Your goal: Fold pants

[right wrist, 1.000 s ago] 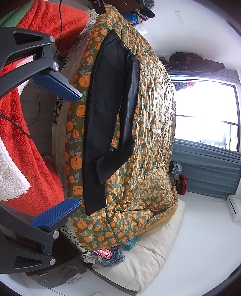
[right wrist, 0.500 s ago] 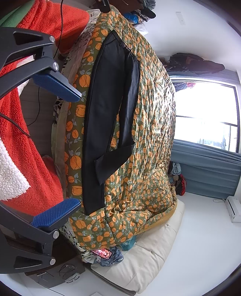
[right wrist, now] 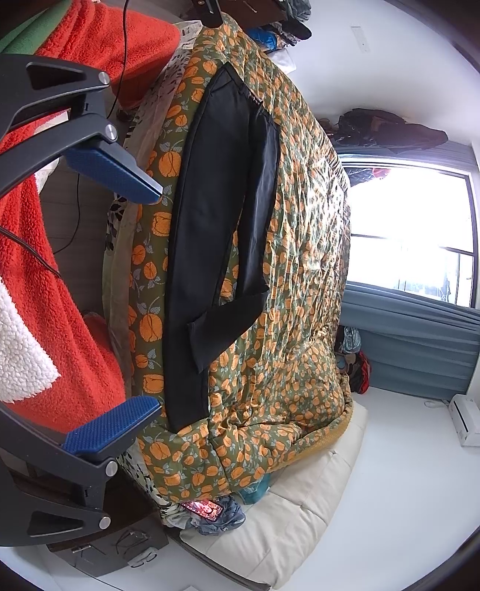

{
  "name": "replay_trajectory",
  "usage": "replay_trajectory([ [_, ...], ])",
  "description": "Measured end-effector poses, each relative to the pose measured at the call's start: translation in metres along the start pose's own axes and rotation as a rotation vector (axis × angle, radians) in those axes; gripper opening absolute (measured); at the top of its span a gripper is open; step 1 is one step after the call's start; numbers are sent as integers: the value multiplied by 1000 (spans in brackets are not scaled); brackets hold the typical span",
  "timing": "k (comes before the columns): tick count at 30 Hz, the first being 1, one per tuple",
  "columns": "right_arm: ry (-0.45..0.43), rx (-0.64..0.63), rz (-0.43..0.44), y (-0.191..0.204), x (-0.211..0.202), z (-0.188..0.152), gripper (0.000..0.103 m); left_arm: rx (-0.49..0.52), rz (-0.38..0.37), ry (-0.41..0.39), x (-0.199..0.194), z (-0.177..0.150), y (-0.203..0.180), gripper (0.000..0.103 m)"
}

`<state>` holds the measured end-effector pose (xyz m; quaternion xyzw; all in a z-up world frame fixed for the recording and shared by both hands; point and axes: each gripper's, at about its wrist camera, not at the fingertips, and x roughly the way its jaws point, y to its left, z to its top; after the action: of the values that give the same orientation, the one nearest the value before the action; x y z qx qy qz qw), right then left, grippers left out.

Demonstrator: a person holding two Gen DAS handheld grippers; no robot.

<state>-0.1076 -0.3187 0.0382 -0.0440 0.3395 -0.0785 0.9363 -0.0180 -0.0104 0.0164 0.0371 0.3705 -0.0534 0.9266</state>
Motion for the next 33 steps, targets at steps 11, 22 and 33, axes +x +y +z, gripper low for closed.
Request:
replay_trajectory([
  [11, 2, 0, 1, 0, 0, 0, 103, 1, 0, 0, 0, 0, 0, 103],
  [22, 4, -2, 3, 4, 1, 0, 103, -3, 2, 4, 0, 0, 0, 103],
  [33, 8, -2, 5, 5, 3, -1, 103, -3, 3, 3, 0, 0, 0, 103],
])
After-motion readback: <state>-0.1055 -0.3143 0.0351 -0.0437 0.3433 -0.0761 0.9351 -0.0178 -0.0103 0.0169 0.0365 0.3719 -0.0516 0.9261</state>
